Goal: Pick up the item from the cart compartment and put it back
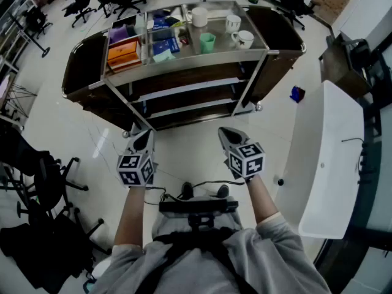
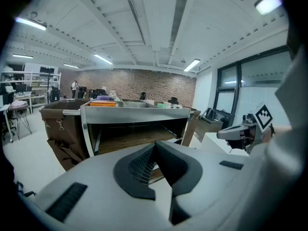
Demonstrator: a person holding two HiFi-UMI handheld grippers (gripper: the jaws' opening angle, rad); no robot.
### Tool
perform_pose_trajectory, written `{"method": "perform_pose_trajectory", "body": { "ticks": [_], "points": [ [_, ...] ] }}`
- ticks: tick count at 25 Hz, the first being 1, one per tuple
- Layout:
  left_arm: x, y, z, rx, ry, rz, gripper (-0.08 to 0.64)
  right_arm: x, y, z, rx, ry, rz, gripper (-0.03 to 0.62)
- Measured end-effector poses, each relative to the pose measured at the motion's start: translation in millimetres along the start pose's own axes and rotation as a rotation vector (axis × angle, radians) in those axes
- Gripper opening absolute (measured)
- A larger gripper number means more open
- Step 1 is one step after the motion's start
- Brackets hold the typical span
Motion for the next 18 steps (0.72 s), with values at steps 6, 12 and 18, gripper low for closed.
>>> {"method": "perform_pose_trajectory", "body": {
  "ticks": [6,12,18],
  "points": [
    [23.7,8.4,-6.4,-0.016,-0.04,0.016,0.0,21.5,11.3,14.4,-0.007,-0.017,-0.015,0.008],
    [36.4,19.0,4.9,-0.027,-0.057,0.015,0.0,15.1,32.3,25.3,-0.012,-0.038,-0.053,0.008],
    [37.4,37.6,37.8,-0.042,-0.025,0.0,0.0,-12.2,55.2,48.3,0.016,0.004,-0.118,0.008]
  ]
}}
Point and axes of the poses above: the fingertips, and each gripper's own axes: z forward along the fingers, x to its left, y out of its top, the point moved 8 cm from there along -z, backward along the fingers, and after that the axes turned 8 degrees about -y, right-handed, at the moved point
